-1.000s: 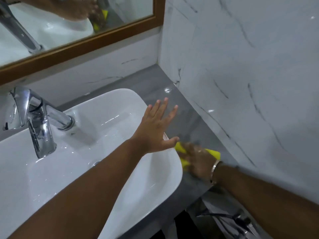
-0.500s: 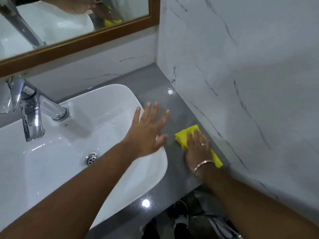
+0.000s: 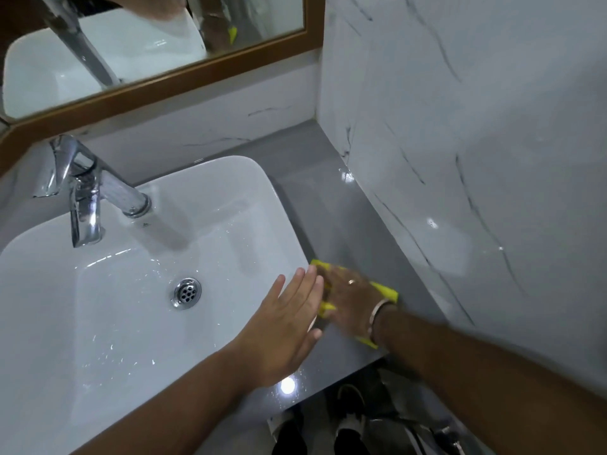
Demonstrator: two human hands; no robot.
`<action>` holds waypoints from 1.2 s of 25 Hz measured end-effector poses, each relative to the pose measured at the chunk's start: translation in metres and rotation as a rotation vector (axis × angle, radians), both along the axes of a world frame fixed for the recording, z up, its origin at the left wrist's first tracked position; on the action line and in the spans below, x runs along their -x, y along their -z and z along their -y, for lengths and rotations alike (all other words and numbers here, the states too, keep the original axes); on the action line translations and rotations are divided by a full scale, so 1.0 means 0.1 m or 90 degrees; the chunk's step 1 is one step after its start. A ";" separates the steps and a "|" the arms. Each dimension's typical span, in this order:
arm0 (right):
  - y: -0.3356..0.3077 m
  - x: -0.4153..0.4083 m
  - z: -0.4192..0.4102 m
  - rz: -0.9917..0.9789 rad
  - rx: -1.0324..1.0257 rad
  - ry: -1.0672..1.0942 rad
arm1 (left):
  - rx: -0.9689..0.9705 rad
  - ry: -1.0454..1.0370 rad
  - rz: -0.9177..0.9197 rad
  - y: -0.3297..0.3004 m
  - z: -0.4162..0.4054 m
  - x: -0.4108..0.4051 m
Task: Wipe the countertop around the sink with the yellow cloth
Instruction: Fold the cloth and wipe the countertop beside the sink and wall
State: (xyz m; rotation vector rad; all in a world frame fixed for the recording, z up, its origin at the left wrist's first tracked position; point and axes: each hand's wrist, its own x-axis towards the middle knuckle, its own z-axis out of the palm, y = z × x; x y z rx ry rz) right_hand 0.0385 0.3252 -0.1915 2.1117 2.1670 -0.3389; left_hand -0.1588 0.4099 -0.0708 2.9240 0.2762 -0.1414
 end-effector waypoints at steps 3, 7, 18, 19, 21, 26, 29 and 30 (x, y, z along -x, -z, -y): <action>-0.10 -0.36 -0.12 -0.040 -0.105 0.496 | 0.006 -0.005 0.006 0.00 0.01 -0.01; 0.11 0.25 0.20 -0.015 -0.072 0.124 | 0.004 -0.021 0.007 -0.01 0.00 -0.01; 0.00 -0.17 0.28 0.027 -0.077 0.037 | -0.123 -0.153 0.004 -0.06 0.09 0.01; -0.02 -0.30 0.25 0.007 -0.081 0.215 | -0.132 -0.167 0.005 -0.06 0.11 0.01; -0.10 -0.15 0.26 -0.025 -0.100 0.488 | -0.139 -0.196 0.007 -0.05 0.13 0.00; -0.05 0.29 0.72 0.000 -0.127 -0.020 | -0.139 -0.222 0.007 -0.05 0.13 0.01; -0.12 -0.09 0.75 0.005 -0.136 0.496 | -0.141 -0.234 0.011 -0.04 0.15 -0.02; -0.14 0.07 0.76 -0.028 -0.097 0.589 | -0.140 -0.239 0.011 -0.05 0.16 -0.03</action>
